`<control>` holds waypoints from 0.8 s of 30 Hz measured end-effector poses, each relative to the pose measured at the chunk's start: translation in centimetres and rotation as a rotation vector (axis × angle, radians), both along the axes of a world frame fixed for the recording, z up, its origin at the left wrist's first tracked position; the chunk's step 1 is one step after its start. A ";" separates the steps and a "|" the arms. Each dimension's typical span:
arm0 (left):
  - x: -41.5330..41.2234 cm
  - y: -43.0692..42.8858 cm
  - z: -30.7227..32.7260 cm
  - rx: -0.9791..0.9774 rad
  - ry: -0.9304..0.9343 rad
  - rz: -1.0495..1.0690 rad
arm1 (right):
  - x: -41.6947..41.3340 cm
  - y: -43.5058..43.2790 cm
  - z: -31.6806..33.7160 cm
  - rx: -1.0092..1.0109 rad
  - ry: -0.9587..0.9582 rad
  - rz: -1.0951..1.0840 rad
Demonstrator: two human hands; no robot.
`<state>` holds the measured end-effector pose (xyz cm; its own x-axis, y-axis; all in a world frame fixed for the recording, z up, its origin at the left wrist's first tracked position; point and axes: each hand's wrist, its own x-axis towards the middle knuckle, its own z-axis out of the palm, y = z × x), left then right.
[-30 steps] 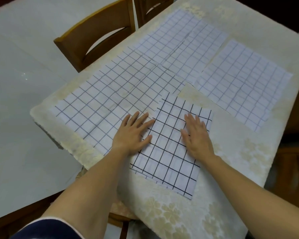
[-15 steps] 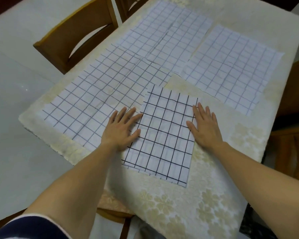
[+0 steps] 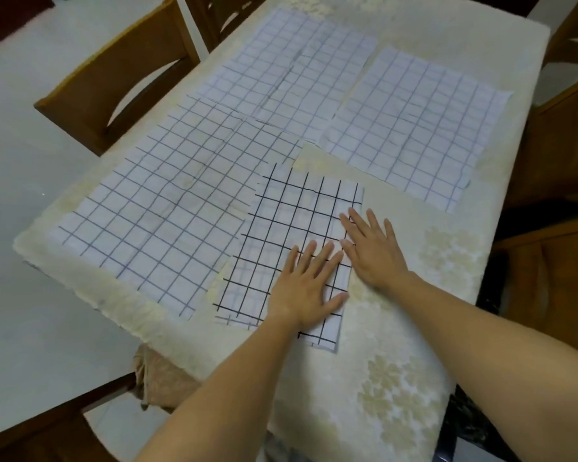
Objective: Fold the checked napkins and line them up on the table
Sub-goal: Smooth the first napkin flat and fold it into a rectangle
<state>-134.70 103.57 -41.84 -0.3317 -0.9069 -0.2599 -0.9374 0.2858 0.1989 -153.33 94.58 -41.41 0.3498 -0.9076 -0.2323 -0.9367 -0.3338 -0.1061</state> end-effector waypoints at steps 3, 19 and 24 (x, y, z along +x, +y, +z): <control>-0.1 0.1 0.1 0.011 -0.013 -0.018 | -0.5 -2.3 0.2 0.027 -0.011 -0.030; -0.2 0.0 0.9 0.014 -0.023 -0.041 | -2.2 -1.7 -0.1 0.030 -0.217 -0.016; -0.8 0.1 1.4 0.061 -0.101 -0.049 | -1.5 0.4 0.9 0.067 -0.334 -0.281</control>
<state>-135.49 103.63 -40.40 -0.3443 -0.8718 -0.3483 -0.9388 0.3218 0.1226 -154.80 95.00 -40.50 0.1577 -0.9649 -0.2099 -0.9006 -0.0534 -0.4313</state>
